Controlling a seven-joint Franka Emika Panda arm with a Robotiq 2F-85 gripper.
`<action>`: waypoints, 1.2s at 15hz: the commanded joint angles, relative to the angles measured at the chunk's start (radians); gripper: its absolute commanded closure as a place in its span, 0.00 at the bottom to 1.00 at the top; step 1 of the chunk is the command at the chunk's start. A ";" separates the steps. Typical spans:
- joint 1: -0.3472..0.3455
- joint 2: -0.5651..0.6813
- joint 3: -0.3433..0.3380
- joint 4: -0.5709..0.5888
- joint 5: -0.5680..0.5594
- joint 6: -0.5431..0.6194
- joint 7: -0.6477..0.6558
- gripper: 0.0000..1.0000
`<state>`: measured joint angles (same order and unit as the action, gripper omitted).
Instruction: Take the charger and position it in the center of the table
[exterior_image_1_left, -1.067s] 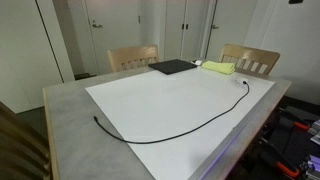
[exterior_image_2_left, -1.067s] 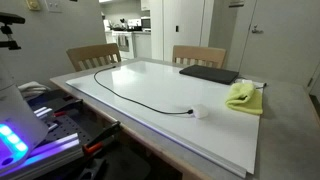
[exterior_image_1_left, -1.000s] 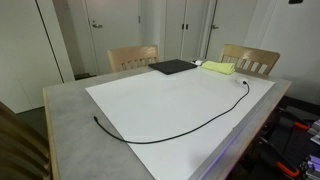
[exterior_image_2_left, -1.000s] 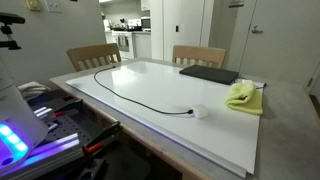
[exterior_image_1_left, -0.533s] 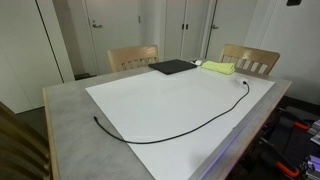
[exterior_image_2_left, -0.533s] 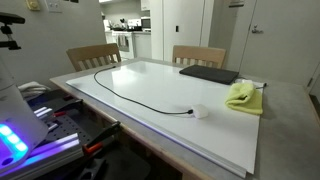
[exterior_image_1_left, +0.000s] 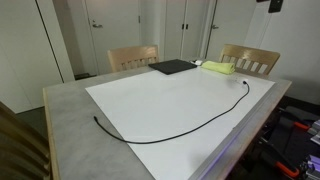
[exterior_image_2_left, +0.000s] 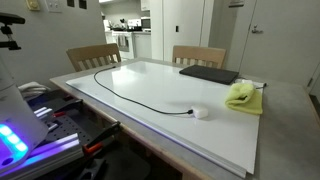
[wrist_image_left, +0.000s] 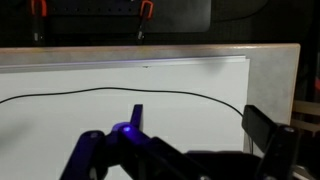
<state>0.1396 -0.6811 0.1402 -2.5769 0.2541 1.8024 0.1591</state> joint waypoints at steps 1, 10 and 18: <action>0.011 0.130 0.028 0.079 -0.017 -0.004 -0.033 0.00; 0.078 0.287 0.093 0.139 -0.019 0.054 -0.068 0.00; 0.097 0.283 0.092 0.119 -0.011 0.045 -0.083 0.00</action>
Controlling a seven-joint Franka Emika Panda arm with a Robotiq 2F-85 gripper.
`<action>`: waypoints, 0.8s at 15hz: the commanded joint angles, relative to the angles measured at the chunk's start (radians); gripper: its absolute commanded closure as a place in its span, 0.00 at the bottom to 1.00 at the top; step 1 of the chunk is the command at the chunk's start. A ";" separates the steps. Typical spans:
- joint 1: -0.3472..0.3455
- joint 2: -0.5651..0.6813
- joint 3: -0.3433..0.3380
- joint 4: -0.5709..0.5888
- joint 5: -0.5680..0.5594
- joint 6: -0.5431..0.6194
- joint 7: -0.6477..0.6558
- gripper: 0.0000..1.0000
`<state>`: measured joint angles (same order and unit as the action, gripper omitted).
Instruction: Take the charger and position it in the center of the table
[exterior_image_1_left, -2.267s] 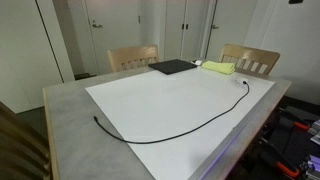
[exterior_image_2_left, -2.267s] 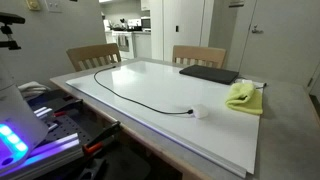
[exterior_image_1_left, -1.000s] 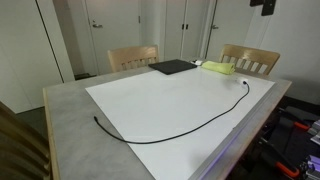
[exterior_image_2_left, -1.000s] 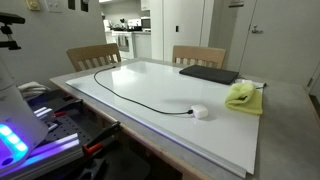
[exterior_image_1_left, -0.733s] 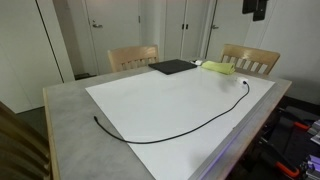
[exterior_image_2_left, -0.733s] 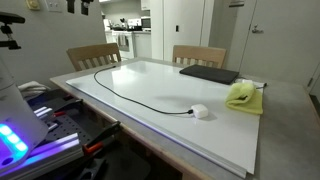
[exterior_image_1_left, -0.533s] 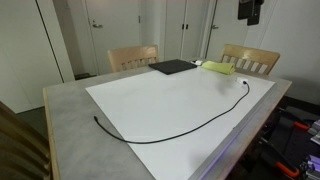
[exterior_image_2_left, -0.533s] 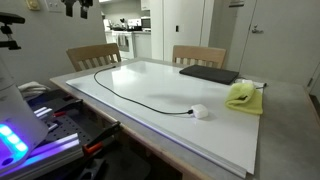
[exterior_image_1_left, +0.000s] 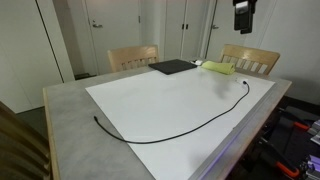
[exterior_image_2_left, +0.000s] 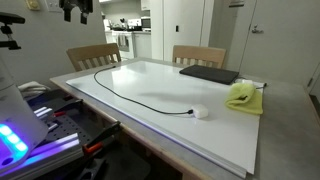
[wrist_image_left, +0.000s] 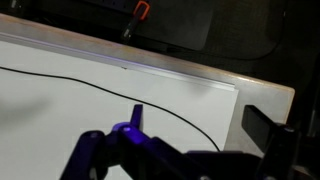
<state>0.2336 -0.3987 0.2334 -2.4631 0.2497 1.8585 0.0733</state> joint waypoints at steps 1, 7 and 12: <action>0.003 0.014 0.005 0.019 -0.015 -0.025 0.016 0.00; 0.020 0.154 0.049 0.106 -0.055 -0.021 0.004 0.00; 0.037 0.327 0.087 0.232 -0.160 -0.021 0.013 0.00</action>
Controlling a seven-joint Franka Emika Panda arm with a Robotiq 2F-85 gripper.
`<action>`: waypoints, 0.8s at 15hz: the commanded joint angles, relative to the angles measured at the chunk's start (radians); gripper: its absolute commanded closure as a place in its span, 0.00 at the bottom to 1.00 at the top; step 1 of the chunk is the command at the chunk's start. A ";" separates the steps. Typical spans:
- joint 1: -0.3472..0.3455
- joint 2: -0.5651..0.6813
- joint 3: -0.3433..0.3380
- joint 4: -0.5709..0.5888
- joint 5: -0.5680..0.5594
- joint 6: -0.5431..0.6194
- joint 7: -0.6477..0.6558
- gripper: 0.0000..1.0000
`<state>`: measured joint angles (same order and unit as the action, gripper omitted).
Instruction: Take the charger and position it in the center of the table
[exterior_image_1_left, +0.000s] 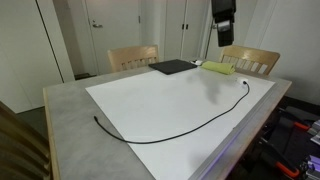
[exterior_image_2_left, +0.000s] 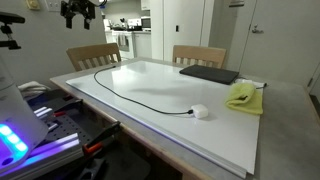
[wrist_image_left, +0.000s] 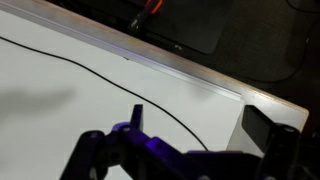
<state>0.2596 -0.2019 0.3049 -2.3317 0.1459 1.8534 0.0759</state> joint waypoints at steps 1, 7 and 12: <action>0.015 0.167 0.019 0.123 -0.077 -0.011 0.008 0.00; 0.040 0.359 0.009 0.276 -0.102 0.043 0.047 0.00; 0.041 0.381 0.000 0.280 -0.060 0.103 0.041 0.00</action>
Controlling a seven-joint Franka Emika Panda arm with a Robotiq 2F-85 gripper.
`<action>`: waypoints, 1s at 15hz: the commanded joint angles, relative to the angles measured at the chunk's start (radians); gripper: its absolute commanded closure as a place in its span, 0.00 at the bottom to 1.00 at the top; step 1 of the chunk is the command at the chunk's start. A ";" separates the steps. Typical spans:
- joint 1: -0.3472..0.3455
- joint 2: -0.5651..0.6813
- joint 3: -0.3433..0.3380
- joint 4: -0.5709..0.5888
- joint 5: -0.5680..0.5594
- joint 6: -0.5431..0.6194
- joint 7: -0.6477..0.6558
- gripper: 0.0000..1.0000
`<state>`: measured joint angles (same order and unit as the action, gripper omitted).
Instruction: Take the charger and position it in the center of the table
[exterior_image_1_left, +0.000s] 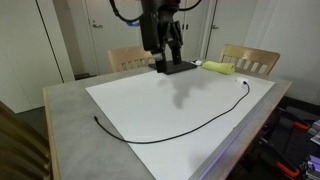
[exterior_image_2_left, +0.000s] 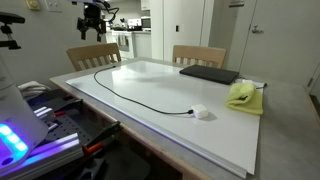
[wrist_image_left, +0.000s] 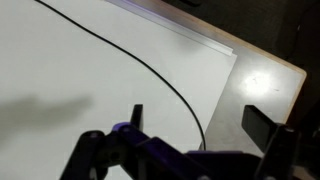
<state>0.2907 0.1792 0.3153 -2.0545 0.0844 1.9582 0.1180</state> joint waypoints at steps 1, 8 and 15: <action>0.011 0.003 -0.011 0.002 0.002 -0.003 -0.001 0.00; 0.055 0.070 -0.012 0.045 -0.064 -0.027 0.138 0.00; 0.126 0.201 -0.028 0.144 -0.136 -0.017 0.303 0.00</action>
<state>0.3830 0.3082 0.3080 -1.9864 -0.0183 1.9553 0.3815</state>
